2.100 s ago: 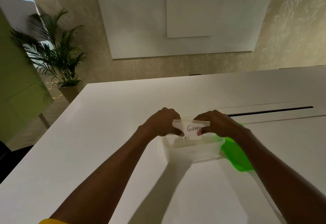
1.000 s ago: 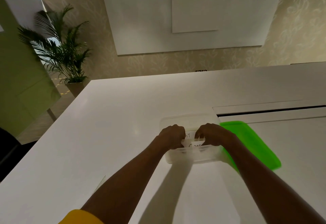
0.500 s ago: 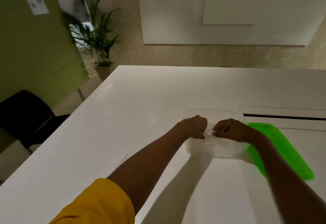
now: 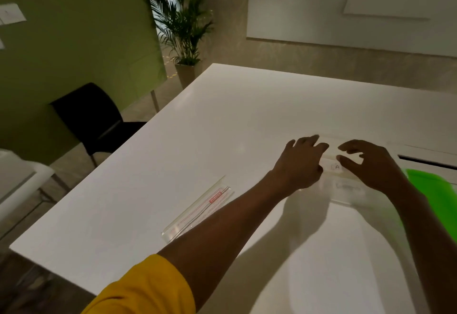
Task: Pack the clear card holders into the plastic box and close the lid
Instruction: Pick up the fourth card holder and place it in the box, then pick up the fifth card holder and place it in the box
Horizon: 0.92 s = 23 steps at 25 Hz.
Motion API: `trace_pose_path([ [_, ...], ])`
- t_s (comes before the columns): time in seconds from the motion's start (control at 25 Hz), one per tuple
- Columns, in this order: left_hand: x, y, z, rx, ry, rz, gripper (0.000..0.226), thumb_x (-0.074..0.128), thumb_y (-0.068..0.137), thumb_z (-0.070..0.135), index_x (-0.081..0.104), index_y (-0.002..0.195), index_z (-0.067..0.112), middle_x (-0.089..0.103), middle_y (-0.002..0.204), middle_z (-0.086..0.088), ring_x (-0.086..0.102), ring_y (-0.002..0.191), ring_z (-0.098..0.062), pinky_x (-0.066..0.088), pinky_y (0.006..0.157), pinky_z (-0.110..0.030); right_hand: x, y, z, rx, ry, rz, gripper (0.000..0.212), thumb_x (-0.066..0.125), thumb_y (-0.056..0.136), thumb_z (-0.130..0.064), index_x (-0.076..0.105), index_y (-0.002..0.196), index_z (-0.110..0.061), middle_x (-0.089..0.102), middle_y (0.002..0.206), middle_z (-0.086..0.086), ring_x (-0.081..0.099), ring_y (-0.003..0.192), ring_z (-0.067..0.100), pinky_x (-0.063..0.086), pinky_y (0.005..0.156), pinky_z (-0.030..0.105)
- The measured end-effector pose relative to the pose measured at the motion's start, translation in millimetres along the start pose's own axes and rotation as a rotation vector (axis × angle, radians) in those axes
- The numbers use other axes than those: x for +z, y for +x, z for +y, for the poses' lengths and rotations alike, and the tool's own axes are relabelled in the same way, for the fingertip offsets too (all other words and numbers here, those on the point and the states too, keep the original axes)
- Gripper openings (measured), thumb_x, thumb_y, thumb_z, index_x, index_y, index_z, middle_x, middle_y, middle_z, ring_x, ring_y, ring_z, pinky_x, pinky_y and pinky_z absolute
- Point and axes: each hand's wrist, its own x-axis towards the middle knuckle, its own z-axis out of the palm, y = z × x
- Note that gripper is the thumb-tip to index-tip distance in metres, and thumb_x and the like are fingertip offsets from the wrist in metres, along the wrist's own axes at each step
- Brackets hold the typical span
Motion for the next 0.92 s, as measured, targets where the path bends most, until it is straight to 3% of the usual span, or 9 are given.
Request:
trace_pose_path([
  [0.28,-34.7,-114.9,-68.8,-0.17,-0.022,0.109,0.066,0.06,0.101,0.032,0.037,0.16,0.017,0.028,0.169,-0.013,0.028,0.156,-0.029,0.025,0.126,-0.042,32.1,-33.2,-97.7,-0.261,0.085,0.196,0.024,0.075,0.09,-0.017,0.07,0.112,-0.011,0.067,0.119,0.006,0.062,0.115,0.025,0.048,0.104,0.041],
  [0.44,-42.0,-180.5,-114.2,-0.296,-0.035,0.094,0.066,0.059,0.102,0.04,0.035,0.161,0.021,0.029,0.17,-0.008,0.027,0.156,-0.024,0.027,0.126,-0.04,79.7,-60.0,-157.6,-0.326,0.151,0.072,0.027,0.075,0.09,-0.016,0.069,0.115,-0.009,0.065,0.122,0.007,0.06,0.119,0.027,0.045,0.107,0.042],
  [0.68,-28.5,-248.2,-148.6,-0.469,-0.094,0.023,0.07,0.056,0.101,0.047,0.033,0.161,0.018,0.032,0.168,-0.004,0.033,0.154,-0.022,0.035,0.123,-0.039,152.9,-97.6,-211.2,-0.375,0.078,-0.187,0.04,0.066,0.093,-0.031,0.061,0.131,-0.021,0.056,0.138,-0.001,0.051,0.129,0.018,0.041,0.111,0.035],
  [0.8,-19.0,-269.2,-154.4,-0.513,-0.129,0.003,0.065,0.056,0.103,0.04,0.035,0.16,0.016,0.037,0.166,-0.004,0.038,0.151,-0.021,0.039,0.121,-0.035,180.3,-112.5,-225.0,-0.415,0.028,-0.187,0.044,0.064,0.093,-0.028,0.059,0.136,-0.024,0.055,0.144,-0.002,0.045,0.133,0.016,0.035,0.114,0.03],
  [0.92,-11.1,-282.4,-156.9,-0.526,-0.1,0.041,0.052,0.054,0.104,0.036,0.05,0.152,0.017,0.049,0.158,-0.003,0.051,0.141,-0.02,0.046,0.111,-0.031,196.4,-118.4,-232.9,-0.507,-0.073,-0.117,0.043,0.071,0.091,-0.022,0.063,0.132,-0.026,0.06,0.14,-0.003,0.046,0.13,0.014,0.039,0.113,0.033],
])
